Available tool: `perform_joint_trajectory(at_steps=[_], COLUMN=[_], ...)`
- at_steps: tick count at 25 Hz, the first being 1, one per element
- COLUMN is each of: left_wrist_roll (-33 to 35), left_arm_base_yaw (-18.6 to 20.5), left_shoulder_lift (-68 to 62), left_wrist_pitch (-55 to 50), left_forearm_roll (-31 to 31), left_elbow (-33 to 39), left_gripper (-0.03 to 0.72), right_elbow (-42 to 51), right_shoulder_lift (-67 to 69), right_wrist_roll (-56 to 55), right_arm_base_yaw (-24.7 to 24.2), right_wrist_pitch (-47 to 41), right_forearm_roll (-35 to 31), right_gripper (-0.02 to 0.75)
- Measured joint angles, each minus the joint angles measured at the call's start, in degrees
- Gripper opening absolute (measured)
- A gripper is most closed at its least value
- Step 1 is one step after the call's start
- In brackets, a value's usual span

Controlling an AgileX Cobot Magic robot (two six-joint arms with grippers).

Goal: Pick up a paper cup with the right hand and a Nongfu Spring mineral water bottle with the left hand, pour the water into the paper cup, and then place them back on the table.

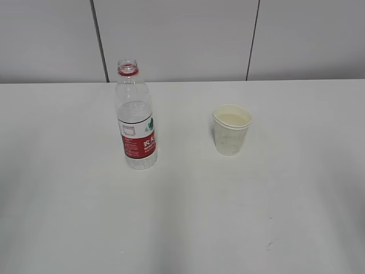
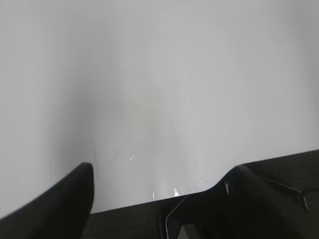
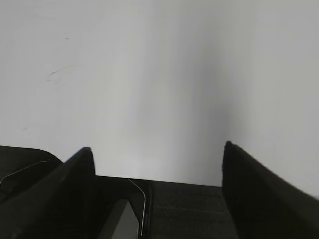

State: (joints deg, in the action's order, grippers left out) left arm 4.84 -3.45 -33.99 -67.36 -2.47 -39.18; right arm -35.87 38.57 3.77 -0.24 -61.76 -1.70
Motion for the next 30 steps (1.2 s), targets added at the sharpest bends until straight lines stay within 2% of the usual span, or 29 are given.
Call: perform_joint_trajectory(at_steps=[6, 13, 19, 30], left_wrist_roll=[0.0, 0.0, 0.0, 0.0], left_arm_base_yaw=[0.0, 0.0, 0.0, 0.0], left_shoulder_lift=[8.9, 18.0, 25.4, 34.3], left_wrist_pitch=[-0.6, -0.4, 3.6, 3.9], left_forearm_roll=[-0.4, -1.4, -1.6, -1.6], left_elbow=[1.3, 7.1, 8.8, 9.1], left_gripper=[0.513, 0.512, 0.503, 0.500], right_elbow=[3.5, 6.1, 6.3, 6.8], right_shoulder_lift=[-7.3, -14.5, -19.9, -31.3], right_wrist_roll=[0.0, 0.1, 0.1, 0.4], right_arm_base_yaw=[0.0, 0.0, 0.0, 0.0], right_wrist_pitch=[0.0, -0.2, -0.4, -2.6], right_forearm_roll=[0.0, 0.0, 0.0, 0.0], right_gripper=[0.588, 0.588, 0.588, 0.588])
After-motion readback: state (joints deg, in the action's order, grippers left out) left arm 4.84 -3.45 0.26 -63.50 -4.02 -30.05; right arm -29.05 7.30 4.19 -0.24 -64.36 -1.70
